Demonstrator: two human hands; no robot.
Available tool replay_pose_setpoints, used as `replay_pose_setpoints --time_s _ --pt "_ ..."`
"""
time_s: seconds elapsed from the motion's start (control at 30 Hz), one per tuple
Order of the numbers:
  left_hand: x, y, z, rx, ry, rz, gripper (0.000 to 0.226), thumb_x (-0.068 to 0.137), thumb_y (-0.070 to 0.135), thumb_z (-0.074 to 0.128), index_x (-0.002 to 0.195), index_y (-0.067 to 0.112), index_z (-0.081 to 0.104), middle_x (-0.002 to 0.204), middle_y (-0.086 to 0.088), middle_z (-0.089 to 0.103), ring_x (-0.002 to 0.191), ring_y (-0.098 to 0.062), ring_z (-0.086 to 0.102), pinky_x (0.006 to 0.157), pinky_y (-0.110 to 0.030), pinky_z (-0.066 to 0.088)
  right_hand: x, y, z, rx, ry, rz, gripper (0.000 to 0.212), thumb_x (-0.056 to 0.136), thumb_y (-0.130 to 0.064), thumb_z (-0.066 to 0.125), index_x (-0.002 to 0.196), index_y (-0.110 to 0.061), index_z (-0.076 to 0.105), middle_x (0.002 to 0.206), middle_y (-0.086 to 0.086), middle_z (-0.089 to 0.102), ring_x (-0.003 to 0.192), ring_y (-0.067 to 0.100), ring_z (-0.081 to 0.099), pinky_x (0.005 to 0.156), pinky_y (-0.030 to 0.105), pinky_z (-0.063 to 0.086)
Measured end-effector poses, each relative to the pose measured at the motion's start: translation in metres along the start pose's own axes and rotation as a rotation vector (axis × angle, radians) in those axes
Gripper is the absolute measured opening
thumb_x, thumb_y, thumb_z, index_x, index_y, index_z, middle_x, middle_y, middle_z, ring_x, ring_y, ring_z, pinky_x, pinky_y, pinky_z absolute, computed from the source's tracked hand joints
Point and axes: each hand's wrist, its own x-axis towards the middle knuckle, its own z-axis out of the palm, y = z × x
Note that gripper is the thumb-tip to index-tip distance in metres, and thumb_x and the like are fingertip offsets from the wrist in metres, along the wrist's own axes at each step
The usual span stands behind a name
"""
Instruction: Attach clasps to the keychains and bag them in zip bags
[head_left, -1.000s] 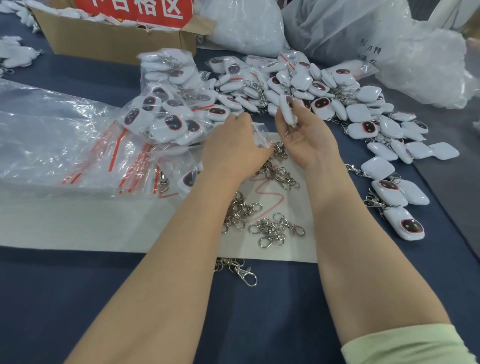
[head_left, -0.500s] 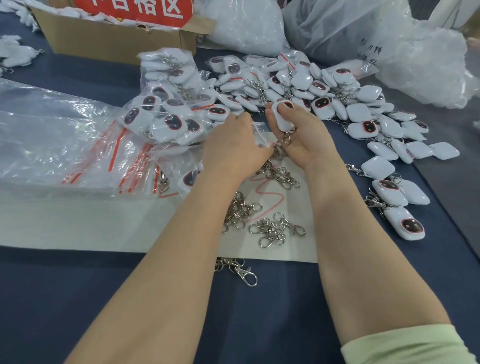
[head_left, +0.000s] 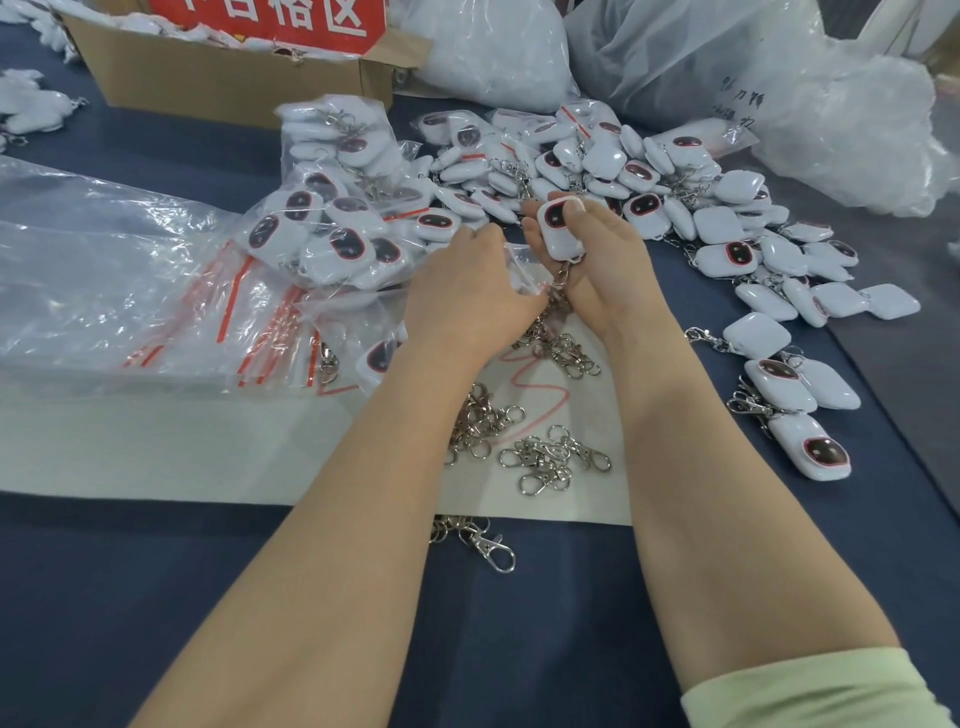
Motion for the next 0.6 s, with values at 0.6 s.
replay_pose_setpoints --time_s 0.6 --pt "-0.0009 0.0000 -0.0019 0.016 -0.009 -0.008 0.045 0.079 0.047 0.061 0.109 0.016 0.051 0.106 -0.003 0.055 0.095 -0.026 0.056 0.072 -0.036 0.044 -0.0042 -0.0021 0.0002 -0.127 -0.067 0.001 0.027 0.097 0.010 0.039 0.122 0.006 0.051 0.106 0.018 0.063 0.092 0.023 0.066 0.087 0.024 0.056"
